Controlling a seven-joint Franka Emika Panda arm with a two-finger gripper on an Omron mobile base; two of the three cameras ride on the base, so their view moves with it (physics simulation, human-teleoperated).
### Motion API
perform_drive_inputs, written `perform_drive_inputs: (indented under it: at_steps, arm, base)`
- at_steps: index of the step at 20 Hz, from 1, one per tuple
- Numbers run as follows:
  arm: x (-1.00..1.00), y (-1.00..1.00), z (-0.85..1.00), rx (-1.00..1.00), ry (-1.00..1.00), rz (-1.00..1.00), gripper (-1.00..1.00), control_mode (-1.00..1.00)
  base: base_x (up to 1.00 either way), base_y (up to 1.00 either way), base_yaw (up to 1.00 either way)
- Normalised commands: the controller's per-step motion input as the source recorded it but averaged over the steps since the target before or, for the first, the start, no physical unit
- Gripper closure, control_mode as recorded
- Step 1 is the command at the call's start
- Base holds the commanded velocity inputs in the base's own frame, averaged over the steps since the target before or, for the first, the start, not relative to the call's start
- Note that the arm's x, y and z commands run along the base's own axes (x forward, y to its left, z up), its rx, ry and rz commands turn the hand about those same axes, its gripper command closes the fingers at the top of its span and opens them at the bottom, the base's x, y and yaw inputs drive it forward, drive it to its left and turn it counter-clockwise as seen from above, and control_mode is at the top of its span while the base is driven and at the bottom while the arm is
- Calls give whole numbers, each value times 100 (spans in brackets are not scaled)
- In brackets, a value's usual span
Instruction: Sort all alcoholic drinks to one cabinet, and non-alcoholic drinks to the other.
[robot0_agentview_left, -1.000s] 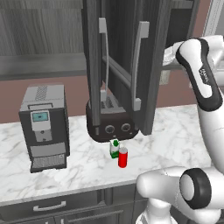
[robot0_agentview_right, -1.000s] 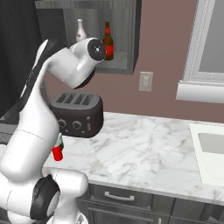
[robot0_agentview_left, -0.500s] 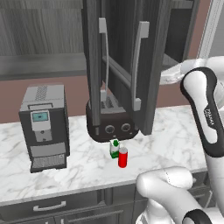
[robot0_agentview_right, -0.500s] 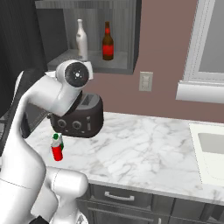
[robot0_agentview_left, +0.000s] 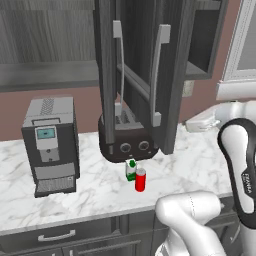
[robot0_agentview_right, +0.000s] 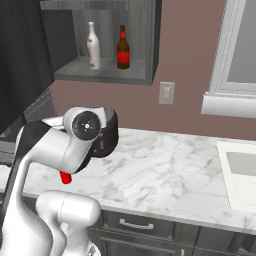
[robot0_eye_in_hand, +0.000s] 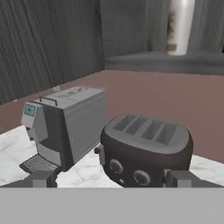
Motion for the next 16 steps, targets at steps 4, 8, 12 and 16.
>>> perform_drive_inputs:
  at_steps: [4, 8, 12, 16]
  arm:
    - [-44, -36, -87, 10, 2, 12, -100, -100]
    - [-16, -29, -84, 4, 0, 29, -100, -100]
    - [-1, -7, -78, 0, 0, 38, -100, -100]
    - [0, 11, -84, 0, 0, 30, -100, -100]
  base:
    - [0, 0, 0]
    - [0, 0, 0]
    - [0, 0, 0]
    - [0, 0, 0]
